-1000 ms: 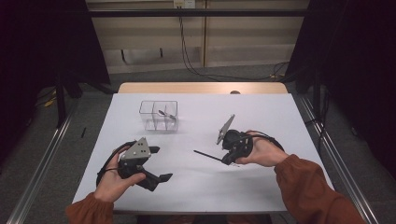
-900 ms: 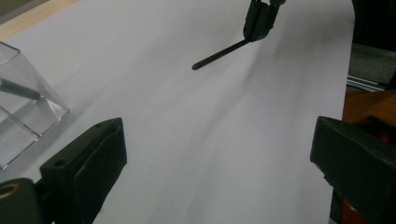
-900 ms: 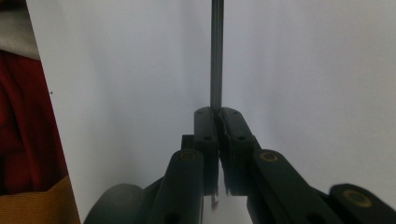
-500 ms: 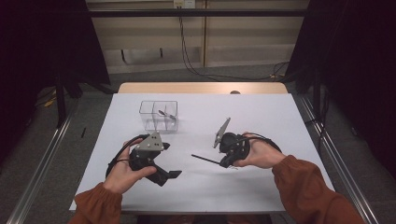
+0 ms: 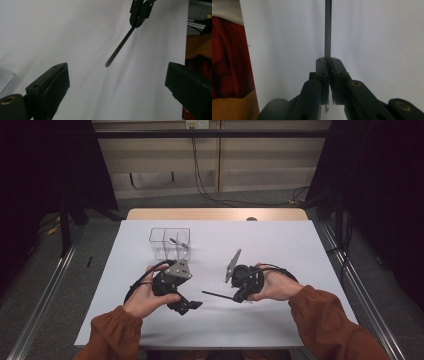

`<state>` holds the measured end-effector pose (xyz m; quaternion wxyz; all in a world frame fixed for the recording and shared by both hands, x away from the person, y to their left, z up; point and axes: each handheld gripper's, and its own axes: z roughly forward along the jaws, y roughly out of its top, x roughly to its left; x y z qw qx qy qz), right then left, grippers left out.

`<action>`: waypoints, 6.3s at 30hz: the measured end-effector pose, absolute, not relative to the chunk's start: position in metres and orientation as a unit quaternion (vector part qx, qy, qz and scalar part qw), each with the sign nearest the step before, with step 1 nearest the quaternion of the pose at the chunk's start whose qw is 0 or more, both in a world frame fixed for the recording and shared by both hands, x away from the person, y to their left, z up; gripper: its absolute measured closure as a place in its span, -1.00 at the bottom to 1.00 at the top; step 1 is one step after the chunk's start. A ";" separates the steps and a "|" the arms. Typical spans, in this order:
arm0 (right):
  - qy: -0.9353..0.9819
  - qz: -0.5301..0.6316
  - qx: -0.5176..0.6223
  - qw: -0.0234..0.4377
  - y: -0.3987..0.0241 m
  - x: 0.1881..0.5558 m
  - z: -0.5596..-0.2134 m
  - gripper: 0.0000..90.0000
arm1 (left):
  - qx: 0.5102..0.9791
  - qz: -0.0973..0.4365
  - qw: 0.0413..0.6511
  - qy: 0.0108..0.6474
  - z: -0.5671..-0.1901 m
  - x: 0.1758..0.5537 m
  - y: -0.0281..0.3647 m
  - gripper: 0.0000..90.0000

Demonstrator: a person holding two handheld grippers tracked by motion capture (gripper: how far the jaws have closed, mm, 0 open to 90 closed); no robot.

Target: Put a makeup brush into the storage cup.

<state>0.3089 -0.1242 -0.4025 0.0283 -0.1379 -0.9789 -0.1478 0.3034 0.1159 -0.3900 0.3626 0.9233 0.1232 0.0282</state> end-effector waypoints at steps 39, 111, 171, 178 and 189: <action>-0.984 -0.146 -0.089 0.058 -0.110 0.305 -0.406 0.93 | 0.968 -0.064 0.239 0.041 -0.405 0.312 0.081 -0.51; -0.972 -0.206 -0.106 0.036 -0.126 0.307 -0.411 -0.02 | 0.962 -0.076 0.257 0.042 -0.412 0.322 0.078 0.90; -0.900 -0.365 -0.236 -0.038 -0.196 0.285 -0.434 -0.92 | 0.905 -0.061 0.383 0.175 -0.427 0.308 0.163 0.90; -0.887 -0.390 -0.244 -0.041 -0.194 0.282 -0.436 -0.93 | 0.894 -0.057 0.404 0.186 -0.430 0.307 0.164 0.90; -0.876 -0.411 -0.250 -0.045 -0.194 0.274 -0.443 -0.90 | 0.879 -0.060 0.439 0.175 -0.432 0.302 0.161 0.90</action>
